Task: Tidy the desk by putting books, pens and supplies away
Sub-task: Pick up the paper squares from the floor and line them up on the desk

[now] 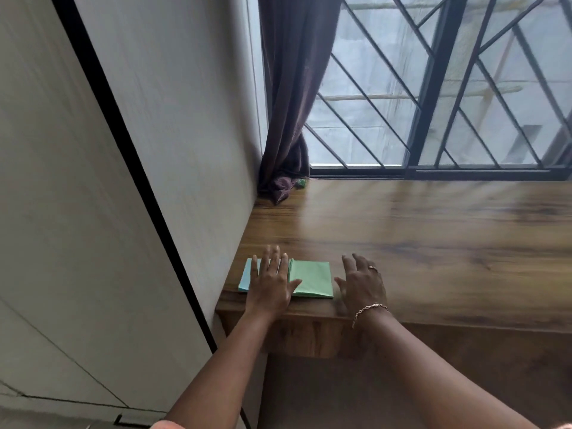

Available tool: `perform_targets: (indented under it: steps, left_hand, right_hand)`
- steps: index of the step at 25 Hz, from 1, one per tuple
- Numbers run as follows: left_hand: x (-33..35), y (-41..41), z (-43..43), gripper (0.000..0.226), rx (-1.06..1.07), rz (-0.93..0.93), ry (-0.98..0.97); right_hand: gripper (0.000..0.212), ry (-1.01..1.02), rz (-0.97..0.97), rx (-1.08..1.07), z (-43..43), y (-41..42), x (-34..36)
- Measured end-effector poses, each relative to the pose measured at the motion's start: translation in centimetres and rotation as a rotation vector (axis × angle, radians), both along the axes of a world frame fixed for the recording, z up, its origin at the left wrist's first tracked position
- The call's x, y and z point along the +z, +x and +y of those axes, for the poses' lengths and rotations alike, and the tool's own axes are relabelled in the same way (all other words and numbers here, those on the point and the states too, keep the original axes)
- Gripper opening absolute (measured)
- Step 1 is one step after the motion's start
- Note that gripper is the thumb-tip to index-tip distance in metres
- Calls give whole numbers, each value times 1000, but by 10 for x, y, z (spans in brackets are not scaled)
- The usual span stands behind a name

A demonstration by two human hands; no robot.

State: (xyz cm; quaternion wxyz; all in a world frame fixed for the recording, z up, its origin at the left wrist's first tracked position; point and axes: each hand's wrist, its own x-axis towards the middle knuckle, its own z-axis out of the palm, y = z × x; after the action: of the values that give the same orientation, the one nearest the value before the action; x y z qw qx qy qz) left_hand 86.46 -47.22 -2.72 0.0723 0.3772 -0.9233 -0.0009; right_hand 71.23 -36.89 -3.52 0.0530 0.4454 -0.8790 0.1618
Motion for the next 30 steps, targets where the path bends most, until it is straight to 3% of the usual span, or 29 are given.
perform_targets:
  steps: [3, 7, 10, 16, 20, 30]
  left_hand:
    - [-2, -13, 23, 79, -100, -37, -10]
    - [-9, -42, 67, 109, -290, -46, 24]
    - [-21, -63, 109, 105, -423, -60, 18]
    - [-36, -99, 204, 106, -629, -145, 46]
    - [-49, -117, 285, 84, -753, -183, 55]
    - [-86, -104, 568, 76, -1132, -329, 142]
  right_hand:
    - [69, 32, 98, -4, 26, -7, -7]
    - [68, 109, 104, -95, 84, -10, -18]
    - [75, 139, 182, -226, 137, -17, -34]
    - [78, 218, 137, -455, 267, -23, -54]
    - [77, 224, 54, -618, 362, -9, -64]
    - [71, 261, -138, -1057, 674, 94, -103]
